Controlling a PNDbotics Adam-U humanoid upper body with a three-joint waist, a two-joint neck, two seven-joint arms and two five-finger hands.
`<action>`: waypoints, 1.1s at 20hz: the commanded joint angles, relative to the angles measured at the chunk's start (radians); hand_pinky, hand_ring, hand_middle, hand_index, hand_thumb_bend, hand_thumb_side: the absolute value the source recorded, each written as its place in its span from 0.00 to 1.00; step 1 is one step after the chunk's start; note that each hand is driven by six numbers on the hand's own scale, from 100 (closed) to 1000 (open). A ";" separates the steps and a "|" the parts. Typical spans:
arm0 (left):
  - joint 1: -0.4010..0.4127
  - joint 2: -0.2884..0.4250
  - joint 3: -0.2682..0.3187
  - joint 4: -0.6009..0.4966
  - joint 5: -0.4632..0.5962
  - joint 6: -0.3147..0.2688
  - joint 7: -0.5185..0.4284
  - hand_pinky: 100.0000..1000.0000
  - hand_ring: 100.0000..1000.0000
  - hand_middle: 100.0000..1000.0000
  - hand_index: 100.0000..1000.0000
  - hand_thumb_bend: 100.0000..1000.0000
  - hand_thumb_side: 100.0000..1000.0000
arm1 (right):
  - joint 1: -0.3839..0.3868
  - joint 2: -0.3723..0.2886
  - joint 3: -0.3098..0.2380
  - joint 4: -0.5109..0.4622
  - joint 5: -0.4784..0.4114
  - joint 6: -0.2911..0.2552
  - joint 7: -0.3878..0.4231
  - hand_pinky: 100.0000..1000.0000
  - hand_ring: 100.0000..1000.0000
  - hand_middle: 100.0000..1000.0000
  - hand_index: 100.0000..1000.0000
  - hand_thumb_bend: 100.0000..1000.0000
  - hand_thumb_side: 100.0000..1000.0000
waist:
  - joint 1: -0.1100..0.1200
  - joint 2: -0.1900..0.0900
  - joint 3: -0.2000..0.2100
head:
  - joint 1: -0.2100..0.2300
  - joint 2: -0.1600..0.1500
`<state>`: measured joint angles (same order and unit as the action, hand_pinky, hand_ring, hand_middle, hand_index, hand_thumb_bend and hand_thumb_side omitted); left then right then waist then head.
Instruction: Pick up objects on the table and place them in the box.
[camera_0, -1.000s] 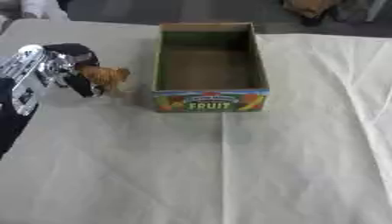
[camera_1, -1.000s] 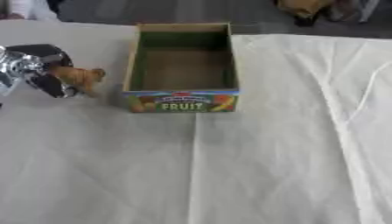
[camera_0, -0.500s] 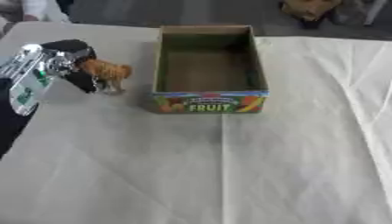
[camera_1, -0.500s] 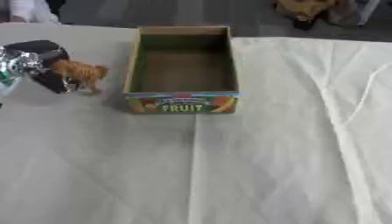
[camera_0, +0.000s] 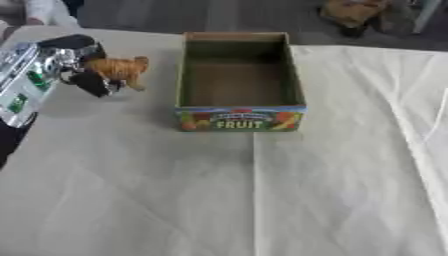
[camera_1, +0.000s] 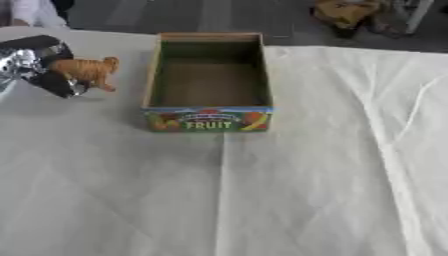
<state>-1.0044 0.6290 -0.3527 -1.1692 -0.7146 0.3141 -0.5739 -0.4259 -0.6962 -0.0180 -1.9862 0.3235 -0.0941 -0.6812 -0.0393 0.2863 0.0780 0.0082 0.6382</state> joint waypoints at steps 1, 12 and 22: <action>-0.032 0.046 0.035 -0.066 0.039 0.018 0.000 0.55 0.50 0.37 0.25 0.04 0.14 | -0.010 -0.020 -0.015 -0.014 -0.005 -0.001 -0.005 0.78 0.72 0.70 0.77 0.38 0.72 | 0.002 -0.026 0.000 | -0.013 -0.012; -0.132 0.039 0.056 -0.110 0.043 0.033 -0.034 0.56 0.50 0.37 0.24 0.02 0.14 | -0.022 -0.028 -0.013 -0.014 -0.010 -0.009 0.001 0.78 0.72 0.70 0.77 0.38 0.73 | 0.006 -0.032 -0.011 | -0.046 -0.032; -0.208 -0.040 0.050 -0.090 0.000 0.021 -0.036 0.56 0.50 0.37 0.24 0.00 0.14 | -0.042 -0.023 -0.004 -0.014 -0.016 -0.014 0.011 0.78 0.72 0.70 0.77 0.38 0.72 | 0.019 -0.019 -0.046 | -0.024 -0.044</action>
<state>-1.1834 0.5911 -0.3127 -1.2546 -0.7013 0.3377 -0.6107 -0.4507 -0.6963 -0.0168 -1.9862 0.3144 -0.1067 -0.6746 -0.0198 0.2854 0.0313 -0.0213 0.6075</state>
